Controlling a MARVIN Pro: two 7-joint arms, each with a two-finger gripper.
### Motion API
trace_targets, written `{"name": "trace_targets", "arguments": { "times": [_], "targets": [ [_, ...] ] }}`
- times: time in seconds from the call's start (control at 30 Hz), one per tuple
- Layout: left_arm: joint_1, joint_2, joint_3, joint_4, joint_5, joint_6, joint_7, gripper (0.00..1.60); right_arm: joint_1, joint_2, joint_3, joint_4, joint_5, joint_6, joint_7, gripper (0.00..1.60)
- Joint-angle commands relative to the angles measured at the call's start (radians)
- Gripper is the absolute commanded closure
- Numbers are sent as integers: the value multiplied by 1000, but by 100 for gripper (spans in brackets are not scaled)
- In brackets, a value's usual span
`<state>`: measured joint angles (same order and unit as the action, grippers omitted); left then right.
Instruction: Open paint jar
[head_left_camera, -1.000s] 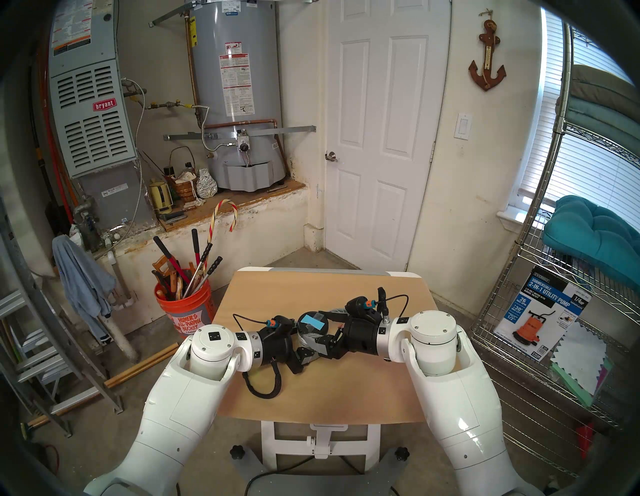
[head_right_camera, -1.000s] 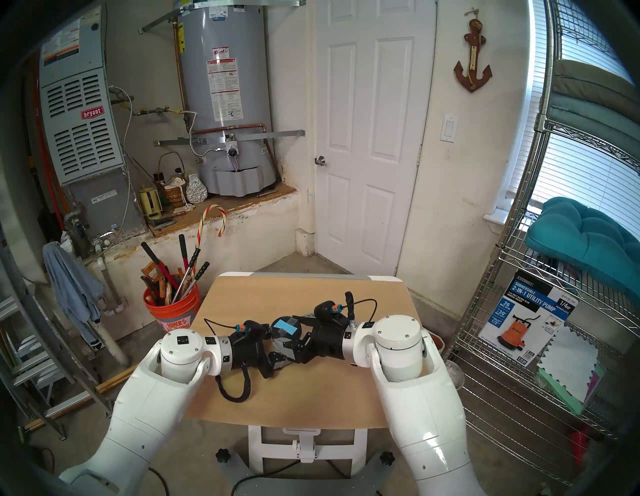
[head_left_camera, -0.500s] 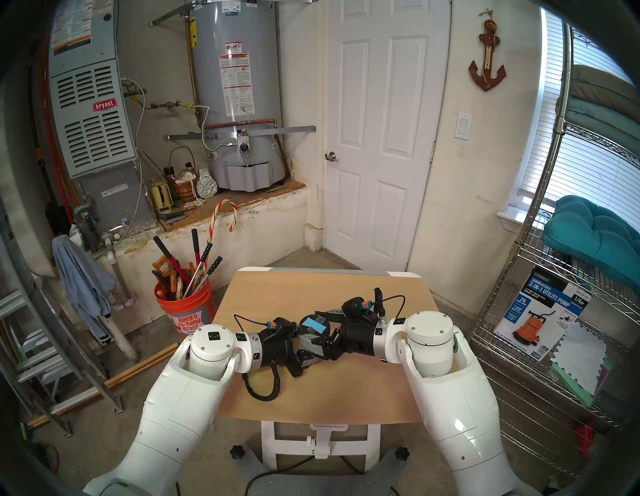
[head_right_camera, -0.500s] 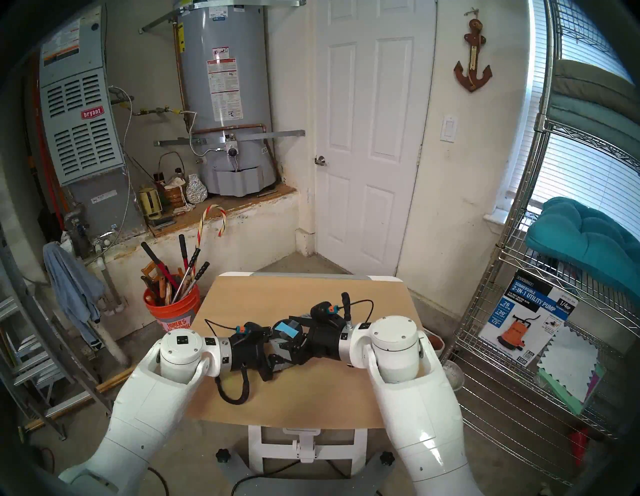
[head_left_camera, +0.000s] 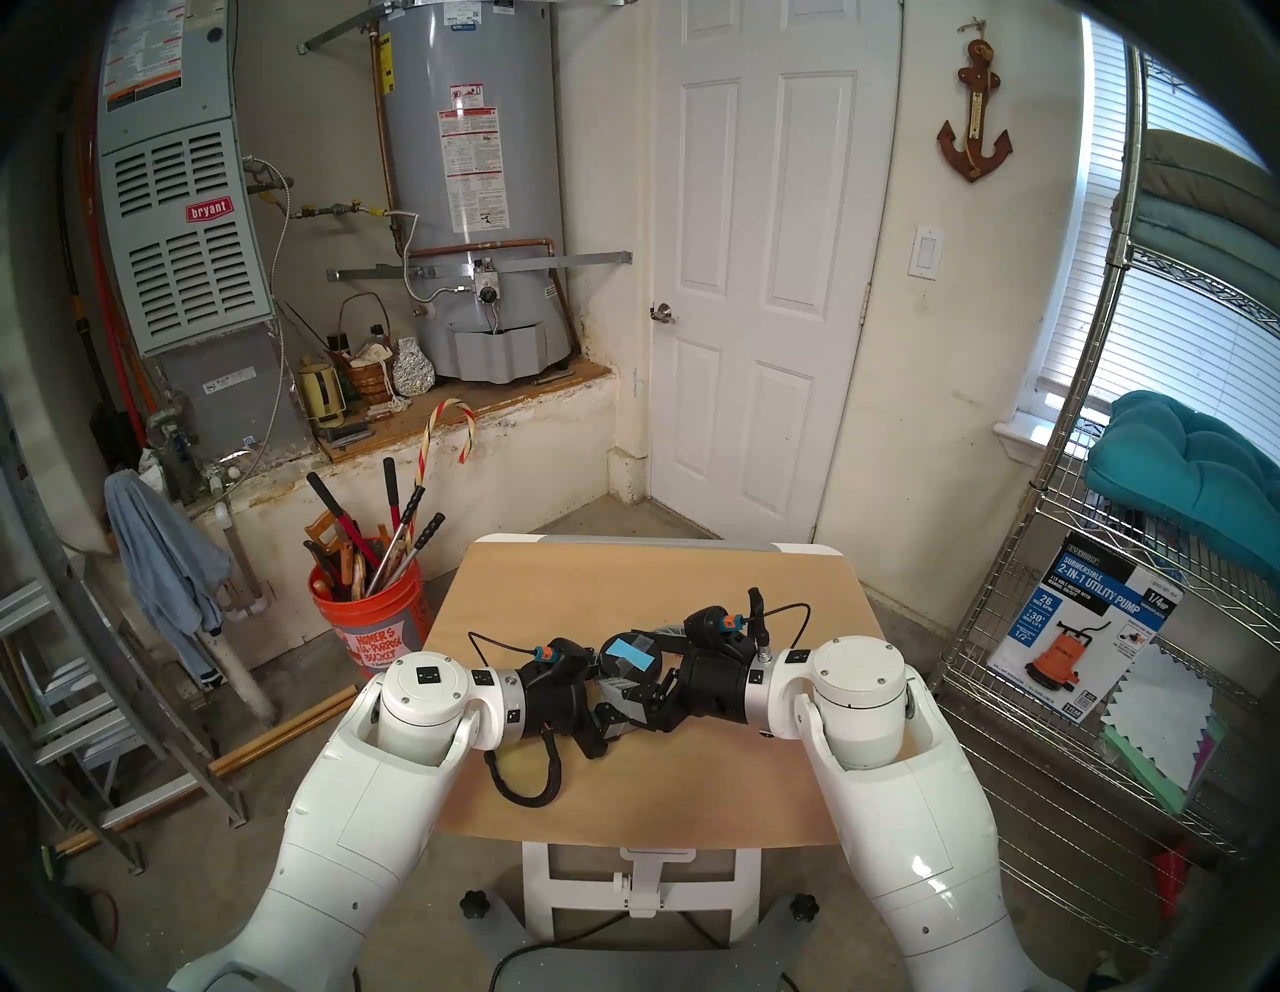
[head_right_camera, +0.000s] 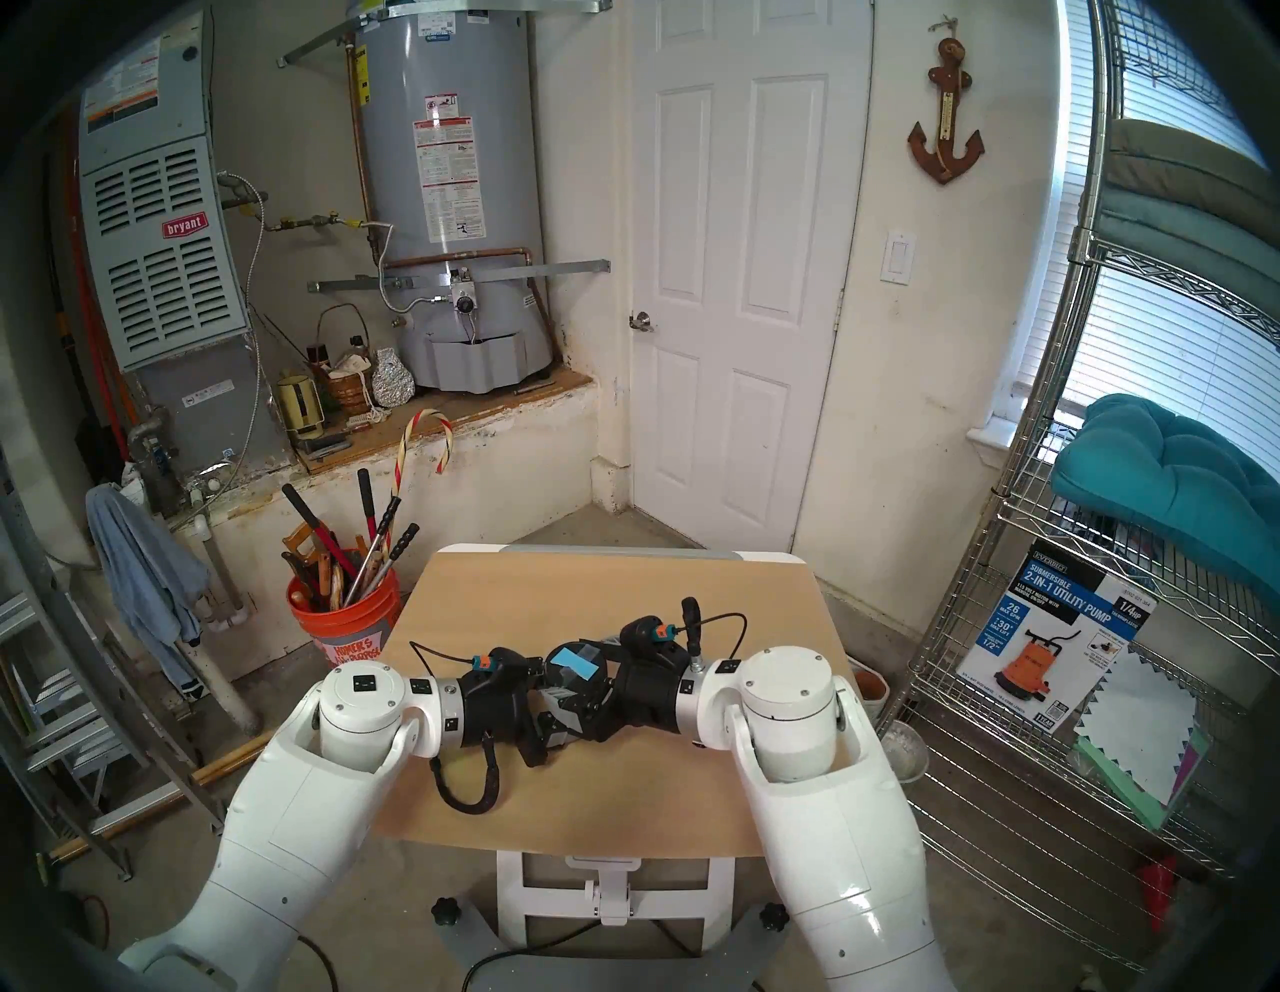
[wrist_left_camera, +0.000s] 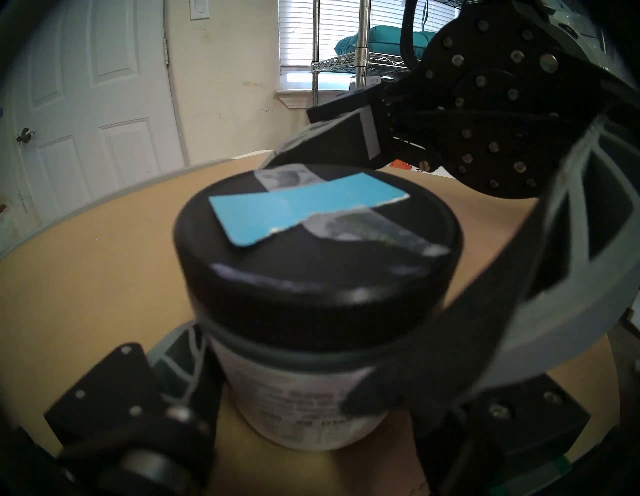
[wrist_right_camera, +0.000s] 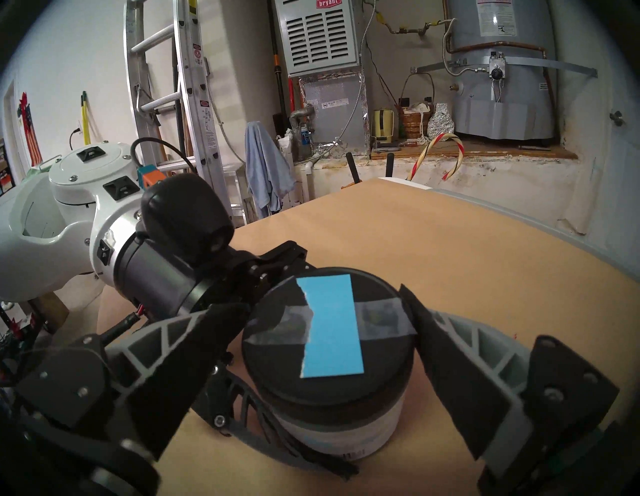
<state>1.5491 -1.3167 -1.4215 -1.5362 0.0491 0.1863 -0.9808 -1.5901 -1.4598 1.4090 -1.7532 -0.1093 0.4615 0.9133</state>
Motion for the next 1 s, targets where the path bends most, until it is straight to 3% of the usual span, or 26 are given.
{"name": "trace_targets", "arguments": {
  "times": [0.0,0.03,0.07,0.17,0.37,0.63,0.97],
  "targets": [
    [6,-5,-2,-39,-2,1,5,160,0,-2,-9,-26,7,-13,13,95],
    [7,-5,-2,-41,-1,2,5,160,0,0,-9,-28,7,-12,14,115],
    [8,-3,-3,-42,0,3,4,160,2,5,-9,-29,7,-12,20,119],
    [9,-2,-8,-42,-2,2,2,160,16,20,-14,-23,6,-9,42,160],
    [-14,-15,-15,-17,-21,-23,-9,160,84,88,-72,81,-11,-126,135,160],
    [-20,-7,-23,-22,-26,-15,-35,160,173,103,-109,188,1,-245,211,160],
    [-12,-4,-27,-30,-23,-10,-62,160,317,145,-224,306,46,-306,331,160]
  ]
}}
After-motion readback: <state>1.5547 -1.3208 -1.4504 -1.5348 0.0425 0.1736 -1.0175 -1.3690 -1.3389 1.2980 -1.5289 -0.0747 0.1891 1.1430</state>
